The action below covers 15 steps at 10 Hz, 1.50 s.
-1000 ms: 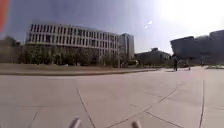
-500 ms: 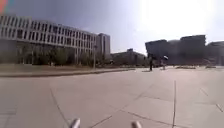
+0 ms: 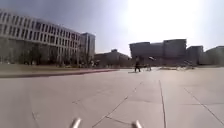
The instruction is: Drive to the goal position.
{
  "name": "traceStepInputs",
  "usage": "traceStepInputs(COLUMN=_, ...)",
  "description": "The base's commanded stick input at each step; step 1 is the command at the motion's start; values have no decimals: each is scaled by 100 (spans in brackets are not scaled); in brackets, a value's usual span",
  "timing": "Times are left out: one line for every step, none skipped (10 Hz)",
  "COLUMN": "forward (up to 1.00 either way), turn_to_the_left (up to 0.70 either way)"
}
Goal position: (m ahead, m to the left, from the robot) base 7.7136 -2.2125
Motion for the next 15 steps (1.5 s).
traceStepInputs(forward=100, turn_to_the_left=-40)
traceStepInputs(forward=100, turn_to_the_left=-40)
traceStepInputs(forward=100, turn_to_the_left=-40)
traceStepInputs(forward=100, turn_to_the_left=-40)
traceStepInputs(forward=100, turn_to_the_left=-40)
traceStepInputs(forward=100, turn_to_the_left=-6)
traceStepInputs(forward=100, turn_to_the_left=0)
traceStepInputs(forward=100, turn_to_the_left=0)
traceStepInputs(forward=100, turn_to_the_left=0)
traceStepInputs(forward=100, turn_to_the_left=0)
traceStepInputs(forward=100, turn_to_the_left=0)
traceStepInputs(forward=100, turn_to_the_left=0)
traceStepInputs(forward=100, turn_to_the_left=0)
traceStepInputs(forward=100, turn_to_the_left=0)
traceStepInputs(forward=100, turn_to_the_left=0)
